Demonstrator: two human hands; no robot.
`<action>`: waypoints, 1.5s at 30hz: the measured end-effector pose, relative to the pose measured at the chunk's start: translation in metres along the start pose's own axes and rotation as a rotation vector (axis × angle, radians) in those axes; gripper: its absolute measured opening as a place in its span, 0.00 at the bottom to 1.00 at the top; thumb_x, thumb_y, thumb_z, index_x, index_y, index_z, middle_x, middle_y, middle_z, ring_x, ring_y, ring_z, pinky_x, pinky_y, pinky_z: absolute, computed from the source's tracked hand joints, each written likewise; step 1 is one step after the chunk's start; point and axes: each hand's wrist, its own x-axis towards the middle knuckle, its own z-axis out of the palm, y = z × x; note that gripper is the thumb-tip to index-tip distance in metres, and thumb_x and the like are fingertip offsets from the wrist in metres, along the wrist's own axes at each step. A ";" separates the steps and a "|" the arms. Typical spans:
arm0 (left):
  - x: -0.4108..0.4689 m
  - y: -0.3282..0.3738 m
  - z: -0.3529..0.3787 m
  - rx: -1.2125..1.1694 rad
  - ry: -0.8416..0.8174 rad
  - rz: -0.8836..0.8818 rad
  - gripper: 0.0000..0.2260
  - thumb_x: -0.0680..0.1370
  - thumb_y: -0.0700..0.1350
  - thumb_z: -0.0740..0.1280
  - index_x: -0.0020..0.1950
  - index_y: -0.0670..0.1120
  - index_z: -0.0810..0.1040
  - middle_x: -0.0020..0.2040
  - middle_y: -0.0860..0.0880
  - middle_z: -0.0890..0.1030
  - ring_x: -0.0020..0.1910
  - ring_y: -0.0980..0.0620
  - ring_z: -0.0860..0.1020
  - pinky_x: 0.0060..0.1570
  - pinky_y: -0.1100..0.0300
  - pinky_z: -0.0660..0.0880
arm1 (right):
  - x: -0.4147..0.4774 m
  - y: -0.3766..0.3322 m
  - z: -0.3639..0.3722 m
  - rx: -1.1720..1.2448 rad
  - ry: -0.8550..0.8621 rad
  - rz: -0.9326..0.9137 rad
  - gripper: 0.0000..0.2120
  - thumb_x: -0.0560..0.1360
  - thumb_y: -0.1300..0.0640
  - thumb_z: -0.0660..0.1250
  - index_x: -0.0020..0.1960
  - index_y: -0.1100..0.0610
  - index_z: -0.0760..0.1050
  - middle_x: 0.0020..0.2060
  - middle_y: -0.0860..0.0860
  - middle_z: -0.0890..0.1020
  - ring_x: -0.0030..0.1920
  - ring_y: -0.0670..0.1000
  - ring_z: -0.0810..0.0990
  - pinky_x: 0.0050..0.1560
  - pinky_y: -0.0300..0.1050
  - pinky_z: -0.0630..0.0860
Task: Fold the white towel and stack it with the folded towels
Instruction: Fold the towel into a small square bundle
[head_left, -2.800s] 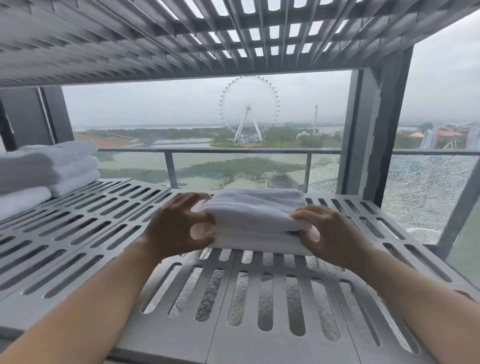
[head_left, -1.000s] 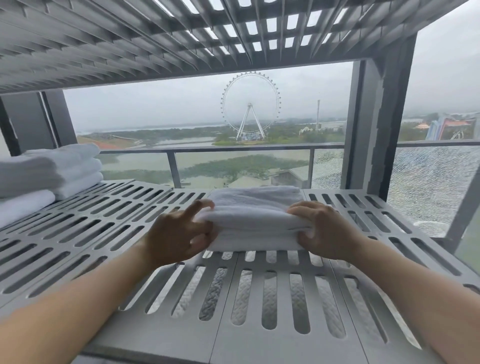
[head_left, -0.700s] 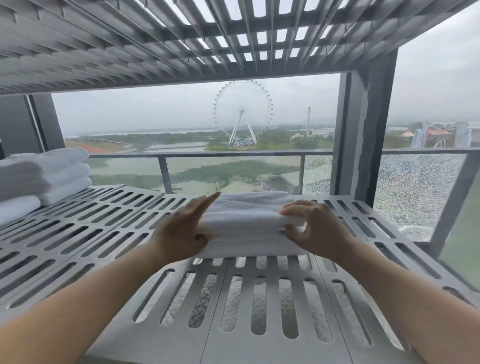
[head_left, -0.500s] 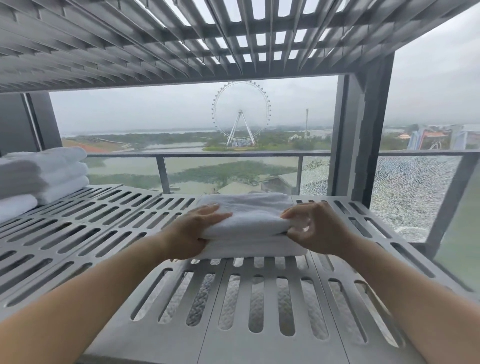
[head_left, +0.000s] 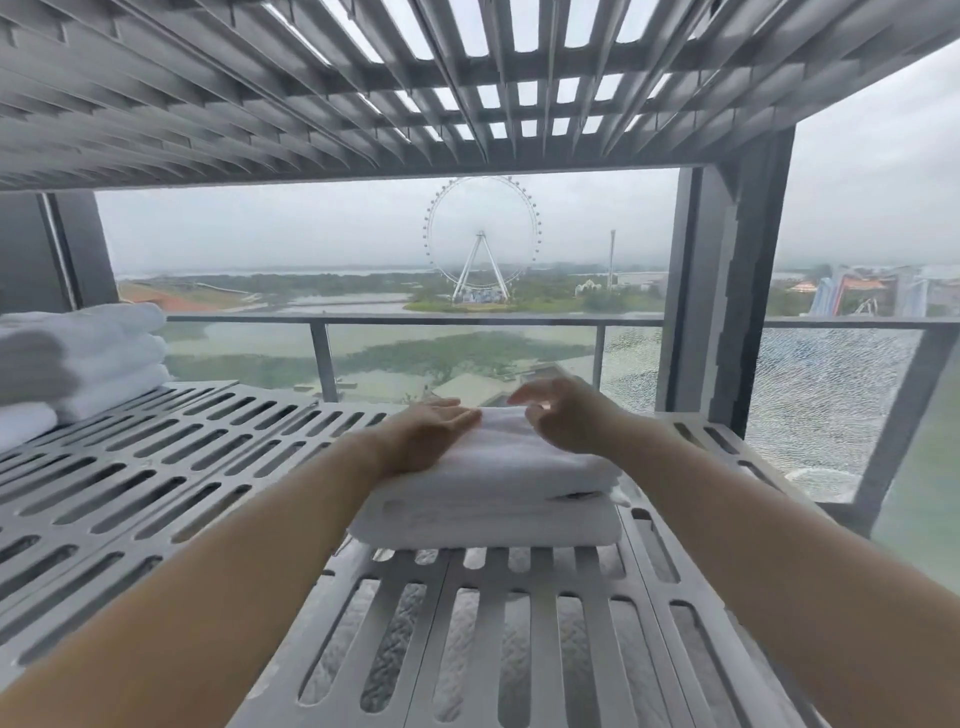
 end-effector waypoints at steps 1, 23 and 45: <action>0.002 -0.002 0.007 0.108 -0.019 0.022 0.22 0.81 0.56 0.48 0.75 0.52 0.59 0.76 0.49 0.57 0.75 0.52 0.53 0.70 0.60 0.43 | 0.003 0.002 0.012 -0.058 -0.077 0.023 0.18 0.79 0.55 0.54 0.68 0.51 0.67 0.70 0.51 0.67 0.70 0.53 0.64 0.71 0.51 0.58; -0.039 -0.018 -0.016 0.302 -0.106 -0.339 0.26 0.80 0.60 0.43 0.73 0.50 0.62 0.74 0.46 0.63 0.72 0.47 0.61 0.70 0.48 0.56 | -0.029 -0.055 0.040 -0.076 0.066 -0.043 0.14 0.73 0.45 0.59 0.51 0.49 0.78 0.56 0.50 0.80 0.55 0.52 0.76 0.55 0.49 0.73; -0.086 0.021 0.016 0.162 0.276 -0.087 0.16 0.70 0.42 0.64 0.58 0.48 0.73 0.57 0.47 0.75 0.54 0.50 0.72 0.53 0.56 0.73 | -0.094 -0.072 0.002 -0.338 -0.278 0.095 0.31 0.71 0.31 0.55 0.51 0.58 0.74 0.51 0.54 0.79 0.49 0.52 0.76 0.52 0.48 0.72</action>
